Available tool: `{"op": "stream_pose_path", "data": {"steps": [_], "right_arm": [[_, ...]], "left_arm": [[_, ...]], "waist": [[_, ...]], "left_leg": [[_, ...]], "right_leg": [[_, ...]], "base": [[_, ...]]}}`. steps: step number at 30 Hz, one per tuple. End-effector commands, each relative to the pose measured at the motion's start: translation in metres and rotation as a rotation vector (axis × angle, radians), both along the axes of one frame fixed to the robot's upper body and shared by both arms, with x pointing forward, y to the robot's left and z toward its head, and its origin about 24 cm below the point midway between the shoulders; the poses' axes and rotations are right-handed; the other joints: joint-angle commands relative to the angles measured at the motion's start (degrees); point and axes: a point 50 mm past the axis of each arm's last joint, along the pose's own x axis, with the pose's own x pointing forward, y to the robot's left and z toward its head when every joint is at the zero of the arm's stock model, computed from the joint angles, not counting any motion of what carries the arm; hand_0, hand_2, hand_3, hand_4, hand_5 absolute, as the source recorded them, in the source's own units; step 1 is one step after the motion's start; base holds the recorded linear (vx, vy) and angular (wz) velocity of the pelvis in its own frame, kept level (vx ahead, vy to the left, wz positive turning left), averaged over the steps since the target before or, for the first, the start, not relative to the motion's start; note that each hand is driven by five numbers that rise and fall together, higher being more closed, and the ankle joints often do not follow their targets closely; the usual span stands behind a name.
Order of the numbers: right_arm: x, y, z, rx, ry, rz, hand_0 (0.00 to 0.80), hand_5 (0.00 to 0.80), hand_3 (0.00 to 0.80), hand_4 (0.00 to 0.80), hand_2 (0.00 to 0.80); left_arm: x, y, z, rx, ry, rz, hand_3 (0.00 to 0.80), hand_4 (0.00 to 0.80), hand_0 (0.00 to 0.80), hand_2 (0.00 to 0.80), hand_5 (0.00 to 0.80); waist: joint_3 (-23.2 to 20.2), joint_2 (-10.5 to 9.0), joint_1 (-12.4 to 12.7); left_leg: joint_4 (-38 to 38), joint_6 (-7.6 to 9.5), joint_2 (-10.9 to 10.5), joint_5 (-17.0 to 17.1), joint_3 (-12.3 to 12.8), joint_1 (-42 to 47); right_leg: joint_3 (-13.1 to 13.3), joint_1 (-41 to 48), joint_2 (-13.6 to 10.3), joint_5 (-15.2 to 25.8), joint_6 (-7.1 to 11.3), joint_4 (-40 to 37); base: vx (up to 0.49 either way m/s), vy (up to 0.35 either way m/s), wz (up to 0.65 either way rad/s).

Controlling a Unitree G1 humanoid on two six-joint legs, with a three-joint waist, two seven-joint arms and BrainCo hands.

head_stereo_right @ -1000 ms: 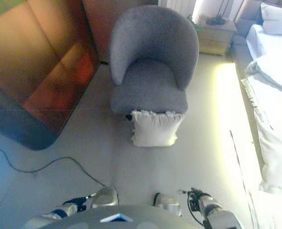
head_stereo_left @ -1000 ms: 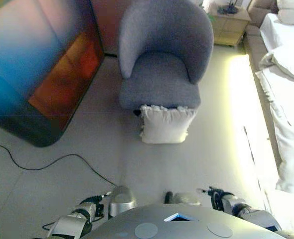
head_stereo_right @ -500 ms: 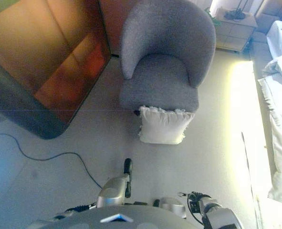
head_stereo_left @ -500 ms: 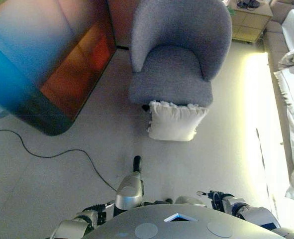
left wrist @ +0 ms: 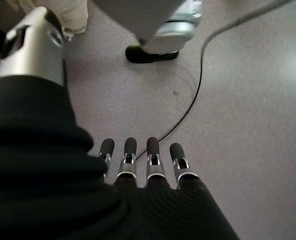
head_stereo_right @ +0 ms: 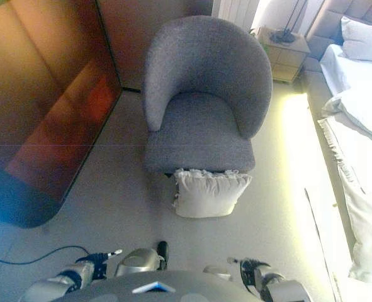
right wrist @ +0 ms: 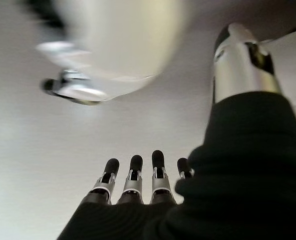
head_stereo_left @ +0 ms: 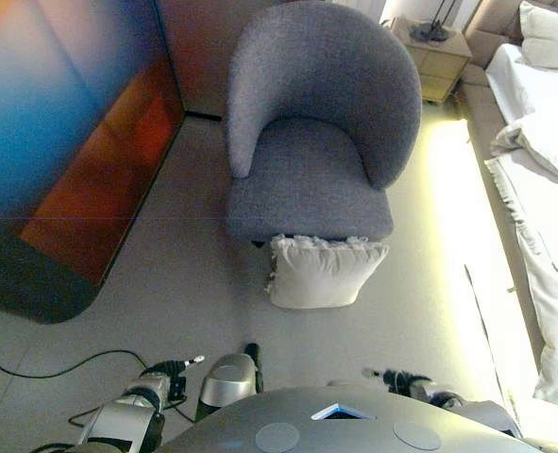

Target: Pick up the cushion and take it to the sofa

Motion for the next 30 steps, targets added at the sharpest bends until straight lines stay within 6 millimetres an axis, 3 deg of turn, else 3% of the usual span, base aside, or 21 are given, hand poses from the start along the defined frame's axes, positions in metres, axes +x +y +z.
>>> {"op": "stream_pose_path", "data": {"steps": [1,4,6,8,10,14,17,19,21,24,30], "right_arm": [[0.032,-0.012,0.012,-0.042,-0.129,-0.04,0.0,0.0,0.0,0.0,0.0],[0.036,-0.017,0.014,-0.05,-0.173,-0.037,0.0,0.0,0.0,0.0,0.0],[0.029,-0.021,0.013,-0.057,-0.157,-0.006,0.0,0.0,0.0,0.0,0.0],[0.021,-0.021,0.011,-0.066,-0.131,0.039,0.0,0.0,0.0,0.0,0.0],[0.015,-0.019,0.009,-0.076,-0.114,0.096,0.0,0.0,0.0,0.0,0.0],[0.01,-0.017,0.007,-0.054,-0.093,0.097,0.0,0.0,0.0,0.0,0.0],[0.01,-0.02,0.007,-0.049,-0.092,0.085,0.0,0.0,0.0,0.0,0.0],[0.016,-0.025,0.01,-0.079,-0.086,0.082,0.0,0.0,0.0,0.0,0.0],[0.022,-0.029,0.013,-0.098,-0.094,0.091,0.0,0.0,0.0,0.0,0.0],[0.028,-0.035,0.016,-0.13,-0.114,0.067,0.0,0.0,0.0,0.0,0.0],[0.015,-0.042,0.014,-0.139,-0.05,0.076,0.0,0.0,0.0,0.0,0.0]], "left_arm": [[0.01,-0.005,0.001,-0.005,0.006,0.052,0.0,0.0,0.0,0.0,0.0],[0.007,-0.008,-0.001,-0.005,0.014,0.091,0.0,0.0,0.0,0.0,0.0],[0.0,-0.009,-0.003,-0.001,0.018,0.126,0.0,0.0,0.0,0.0,0.0],[-0.007,-0.009,-0.004,0.01,0.023,0.145,0.0,0.0,0.0,0.0,0.0],[-0.012,-0.007,-0.004,0.026,0.037,0.151,0.0,0.0,0.0,0.0,0.0],[-0.028,-0.004,-0.006,0.048,0.08,0.157,0.0,0.0,0.0,0.0,0.0],[-0.033,-0.006,-0.007,0.041,0.079,0.138,0.0,0.0,0.0,0.0,0.0],[-0.025,-0.013,-0.008,0.031,0.024,0.126,0.0,0.0,0.0,0.0,0.0],[-0.015,-0.019,-0.009,0.019,-0.004,0.093,0.0,0.0,0.0,0.0,0.0],[-0.011,-0.024,-0.009,0.029,-0.013,0.105,0.0,0.0,0.0,0.0,0.0],[-0.016,-0.029,-0.011,-0.019,0.015,0.109,0.0,0.0,0.0,0.0,0.0]], "waist": [[1.9,3.59,-0.2],[2.7,4.17,-2.1],[2.5,4.25,-3.8],[2.1,4.3,-4.9],[1.5,3.98,-5.4],[0.4,2.33,-4.8],[0.5,1.37,-4.4],[2.0,1.09,-3.7],[3.2,1.6,-3.3],[4.5,2.8,-3.0],[4.4,5.91,-2.7]], "left_leg": [[3.8,-4.53,2.2,-2.3,-4.6,-6.6],[3.2,-5.29,3.4,-3.2,-3.1,-3.1],[1.6,-5.32,3.6,-4.8,-3.2,0.2],[0.2,-5.08,4.0,-6.6,-4.1,3.3],[-0.1,-5.0,4.8,-8.3,-5.5,5.6],[2.1,-6.38,7.2,-9.6,-6.5,7.6],[8.1,-7.3,9.2,-9.6,-6.6,6.6],[19.4,-8.04,10.8,-5.9,-7.3,0.5],[23.5,-8.24,11.0,-4.9,-7.7,-3.2],[16.2,-9.16,10.3,-4.5,-6.0,-2.8],[-1.8,-11.73,11.2,3.4,-6.3,-1.7]], "right_leg": [[-4.6,-2.3,4.5,6.1,-3.08,-12.2],[-4.6,-6.2,2.7,14.3,-2.06,-19.8],[-0.8,-7.4,0.8,19.1,-0.43,-24.3],[1.9,-7.9,-0.2,20.9,0.41,-25.8],[3.7,-6.9,0.1,20.2,0.4,-26.1],[1.8,-4.0,0.9,18.7,-0.92,-26.2],[1.0,-3.0,1.6,17.7,-2.5,-25.8],[0.4,-2.2,2.5,16.3,-4.49,-24.9],[-0.3,-2.2,2.7,15.8,-5.36,-24.6],[-2.8,-0.9,2.2,15.1,-4.71,-25.4],[-4.0,2.3,3.1,12.9,-4.6,-26.6]], "base": [[0.093,-0.06,-0.38],[0.149,-0.065,-0.18],[0.327,-0.099,0.05],[0.373,-0.168,0.23],[0.376,-0.25,0.42],[0.347,-0.345,0.24],[0.232,-0.318,0.14],[0.098,-0.249,0.26],[0.012,-0.111,0.22],[0.101,0.062,0.18],[0.19,0.197,0.41]]}}
